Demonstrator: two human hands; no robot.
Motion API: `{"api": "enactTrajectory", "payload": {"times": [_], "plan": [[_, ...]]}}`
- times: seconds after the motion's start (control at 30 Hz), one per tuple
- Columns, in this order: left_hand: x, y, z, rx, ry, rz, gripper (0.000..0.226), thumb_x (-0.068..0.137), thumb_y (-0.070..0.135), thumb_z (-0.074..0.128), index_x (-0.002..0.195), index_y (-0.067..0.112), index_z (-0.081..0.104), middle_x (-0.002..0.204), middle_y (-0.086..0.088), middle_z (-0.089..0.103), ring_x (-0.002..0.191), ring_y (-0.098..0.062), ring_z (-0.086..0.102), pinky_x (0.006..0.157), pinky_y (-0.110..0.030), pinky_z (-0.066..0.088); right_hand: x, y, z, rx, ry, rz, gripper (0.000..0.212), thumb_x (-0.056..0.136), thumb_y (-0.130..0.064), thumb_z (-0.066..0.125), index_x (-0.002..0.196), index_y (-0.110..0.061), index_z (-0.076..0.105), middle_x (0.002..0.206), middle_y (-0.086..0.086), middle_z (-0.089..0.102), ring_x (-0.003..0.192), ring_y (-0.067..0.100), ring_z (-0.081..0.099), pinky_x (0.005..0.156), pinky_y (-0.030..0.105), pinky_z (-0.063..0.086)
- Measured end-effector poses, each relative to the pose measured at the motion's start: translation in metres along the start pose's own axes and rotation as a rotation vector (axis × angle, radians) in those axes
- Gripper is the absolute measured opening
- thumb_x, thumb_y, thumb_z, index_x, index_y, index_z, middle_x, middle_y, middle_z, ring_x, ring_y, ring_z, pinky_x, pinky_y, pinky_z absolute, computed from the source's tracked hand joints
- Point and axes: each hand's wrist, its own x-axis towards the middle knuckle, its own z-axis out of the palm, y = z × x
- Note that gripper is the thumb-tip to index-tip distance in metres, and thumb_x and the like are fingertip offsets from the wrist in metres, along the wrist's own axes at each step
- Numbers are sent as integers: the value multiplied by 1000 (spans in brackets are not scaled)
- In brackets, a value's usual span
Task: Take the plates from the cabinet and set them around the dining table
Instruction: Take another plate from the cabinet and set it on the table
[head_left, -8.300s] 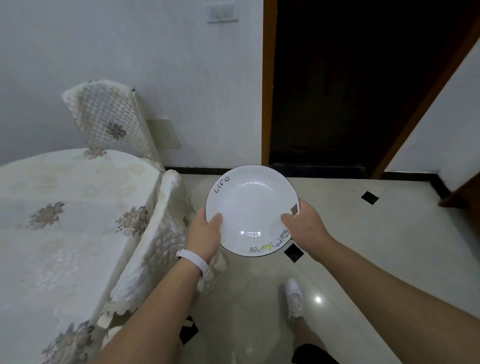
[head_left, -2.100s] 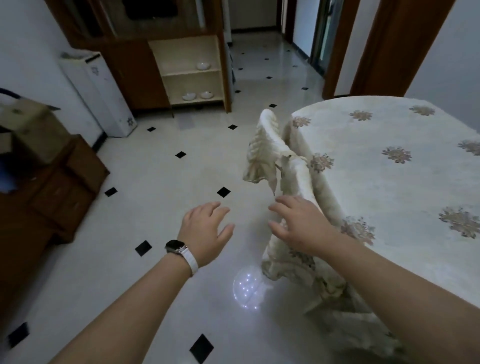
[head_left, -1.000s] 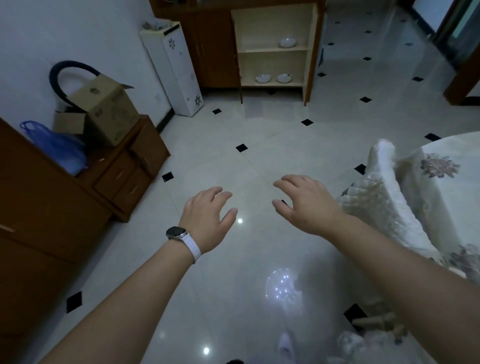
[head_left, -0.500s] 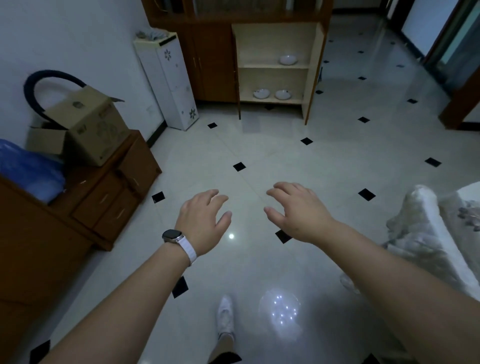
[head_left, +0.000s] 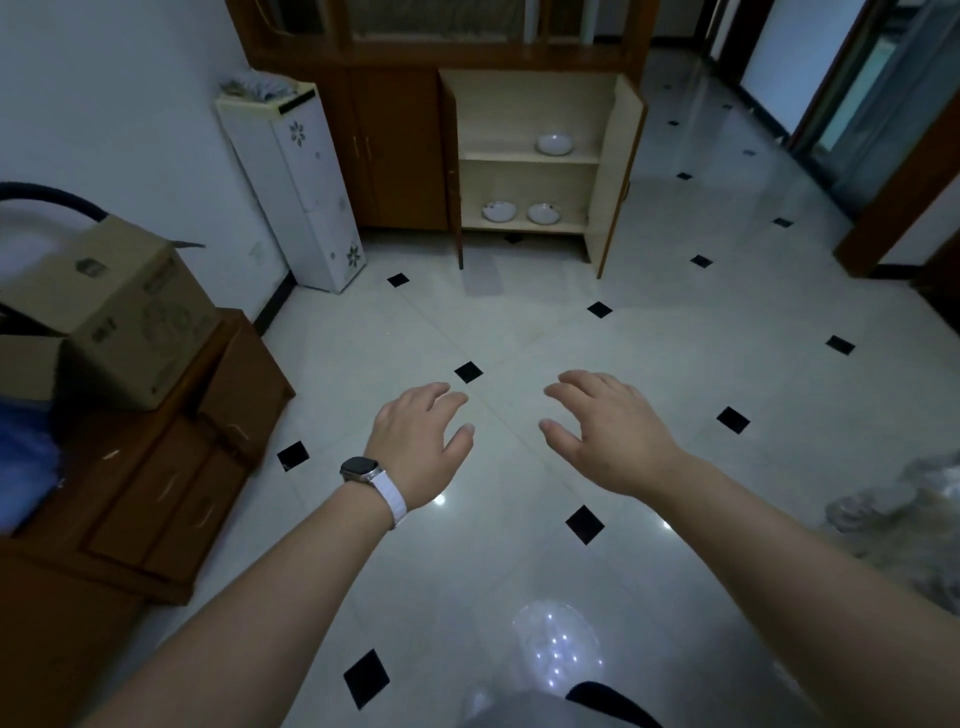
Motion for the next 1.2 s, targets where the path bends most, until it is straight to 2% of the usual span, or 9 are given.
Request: {"api": "enactTrajectory", "payload": {"times": [0.3, 0.53, 0.7, 0.9, 1.2], "plan": [[100, -44, 9, -16, 12, 70, 50, 85, 44, 40, 119, 16, 63, 126, -9, 61, 115, -29, 55, 93, -41, 42, 95, 30, 11, -23, -36, 70, 50, 96, -48, 44, 140, -24, 46, 149, -2, 41, 136, 21, 36, 108, 40, 29], [219, -79, 27, 37, -56, 39, 54, 85, 49, 34, 125, 21, 59, 134, -6, 56, 125, -26, 48, 102, -43, 37, 215, 80, 25, 22, -32, 90, 50, 96, -49, 44, 138, -23, 48, 148, -2, 43, 135, 22, 39, 107, 40, 31], [312, -86, 29, 71, -63, 48, 56, 85, 50, 33, 125, 20, 59, 133, -5, 56, 125, -24, 48, 102, -40, 36, 300, 119, 12, 33, -27, 83, 50, 96, -49, 42, 139, -23, 47, 148, -3, 43, 135, 20, 37, 108, 38, 29], [401, -93, 33, 50, -81, 70, 59, 85, 52, 31, 130, 23, 54, 143, -4, 49, 132, -23, 41, 107, -42, 32, 380, 150, -5, 2, -32, 63, 49, 96, -45, 43, 140, -22, 46, 149, -2, 41, 135, 20, 36, 108, 37, 27], [534, -137, 53, 51, -76, 116, 59, 86, 51, 32, 131, 21, 54, 141, -7, 50, 131, -24, 43, 105, -42, 35, 502, 188, 0, -14, -32, 123, 49, 96, -45, 42, 140, -22, 47, 147, -4, 43, 135, 19, 37, 108, 37, 28]]}}
